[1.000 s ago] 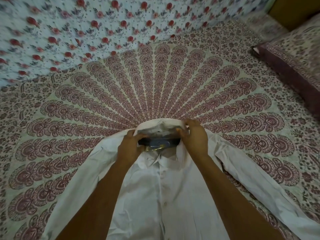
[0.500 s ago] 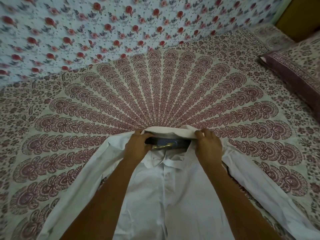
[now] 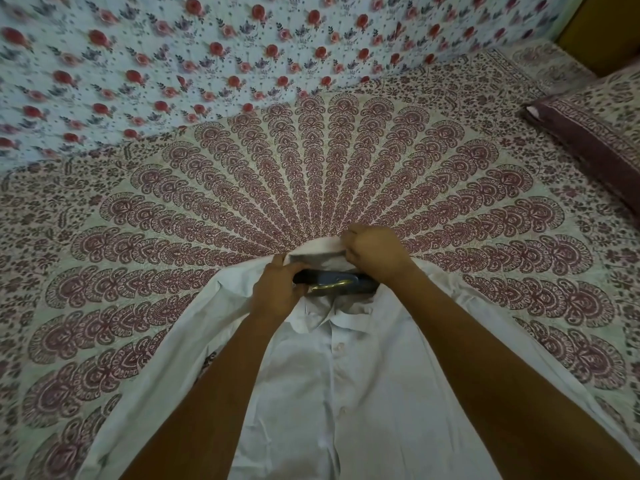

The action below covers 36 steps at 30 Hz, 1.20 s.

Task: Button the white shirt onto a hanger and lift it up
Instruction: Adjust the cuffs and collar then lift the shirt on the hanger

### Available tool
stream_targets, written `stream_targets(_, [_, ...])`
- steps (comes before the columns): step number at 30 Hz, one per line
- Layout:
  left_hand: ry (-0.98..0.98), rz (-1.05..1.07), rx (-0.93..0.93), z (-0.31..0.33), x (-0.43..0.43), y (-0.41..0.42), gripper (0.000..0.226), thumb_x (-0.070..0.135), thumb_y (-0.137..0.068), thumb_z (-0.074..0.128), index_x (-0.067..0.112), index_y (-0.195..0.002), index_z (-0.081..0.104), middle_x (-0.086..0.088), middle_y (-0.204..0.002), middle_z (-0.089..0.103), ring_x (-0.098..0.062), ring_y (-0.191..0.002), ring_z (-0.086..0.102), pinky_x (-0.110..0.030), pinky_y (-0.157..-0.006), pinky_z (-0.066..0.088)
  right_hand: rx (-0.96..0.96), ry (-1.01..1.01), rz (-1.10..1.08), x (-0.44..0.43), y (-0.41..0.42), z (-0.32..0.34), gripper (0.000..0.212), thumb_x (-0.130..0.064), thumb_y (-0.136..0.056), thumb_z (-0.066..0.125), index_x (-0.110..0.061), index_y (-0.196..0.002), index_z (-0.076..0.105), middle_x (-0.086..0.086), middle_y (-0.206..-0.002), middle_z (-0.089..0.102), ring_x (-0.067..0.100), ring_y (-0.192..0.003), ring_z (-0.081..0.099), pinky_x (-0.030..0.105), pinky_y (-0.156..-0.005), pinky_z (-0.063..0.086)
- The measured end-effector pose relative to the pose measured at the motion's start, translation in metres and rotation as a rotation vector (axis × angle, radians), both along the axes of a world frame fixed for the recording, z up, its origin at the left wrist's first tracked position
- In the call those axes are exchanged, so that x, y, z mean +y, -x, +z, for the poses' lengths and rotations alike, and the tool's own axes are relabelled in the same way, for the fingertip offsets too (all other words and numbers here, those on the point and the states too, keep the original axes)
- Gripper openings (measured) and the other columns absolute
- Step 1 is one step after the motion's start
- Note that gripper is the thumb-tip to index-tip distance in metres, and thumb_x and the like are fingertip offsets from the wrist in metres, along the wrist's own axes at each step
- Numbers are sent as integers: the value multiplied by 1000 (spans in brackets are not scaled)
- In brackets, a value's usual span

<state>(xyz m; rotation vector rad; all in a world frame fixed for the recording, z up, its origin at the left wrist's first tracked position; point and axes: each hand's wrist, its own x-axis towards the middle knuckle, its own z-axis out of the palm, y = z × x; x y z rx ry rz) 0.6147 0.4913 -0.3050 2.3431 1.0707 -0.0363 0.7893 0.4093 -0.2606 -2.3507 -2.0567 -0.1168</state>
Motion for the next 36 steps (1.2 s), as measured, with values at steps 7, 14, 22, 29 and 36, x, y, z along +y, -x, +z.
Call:
stream_targets(7, [50,31,-24,-6,4,-2,38,24,-81,67,31,-118,60,-11,-117,52,-30,-106,53,-44,-86,50,562,-268,-207,-30,21,-21,29,-22,-86,40,-9,-94,65,10,-88,65,29,-74,61,33,-58,49])
stream_targets(14, [52,-23,-172,-4,4,1,54,14,-80,66,22,-129,44,-12,-127,45,-32,-110,52,-48,-83,51,484,-88,-211,-78,24,-42,58,-35,-77,43,-11,-129,50,10,-121,61,28,-106,59,37,-99,39])
stream_targets(22, [-95,554,-318,2,-31,44,53,15,-77,70,10,-119,38,-10,-105,60,-29,-88,61,-29,-67,40,475,-168,-447,-55,29,-49,39,-20,-90,48,-11,-127,53,12,-124,61,29,-115,56,45,-111,25])
stream_targets(29, [-112,476,-86,-9,-50,34,40,14,-82,62,9,-112,36,-12,-104,61,-33,-85,63,-31,-61,39,462,-147,-509,-47,29,-39,36,-16,-91,49,-12,-127,52,12,-116,64,31,-106,58,42,-111,27])
stream_targets(36, [59,388,-179,-26,-80,24,30,9,-83,59,7,-107,41,-12,-87,59,-28,-78,61,-27,-62,40,484,-116,-528,-45,29,-32,35,-19,-93,45,-14,-126,52,11,-111,65,30,-101,58,40,-110,28])
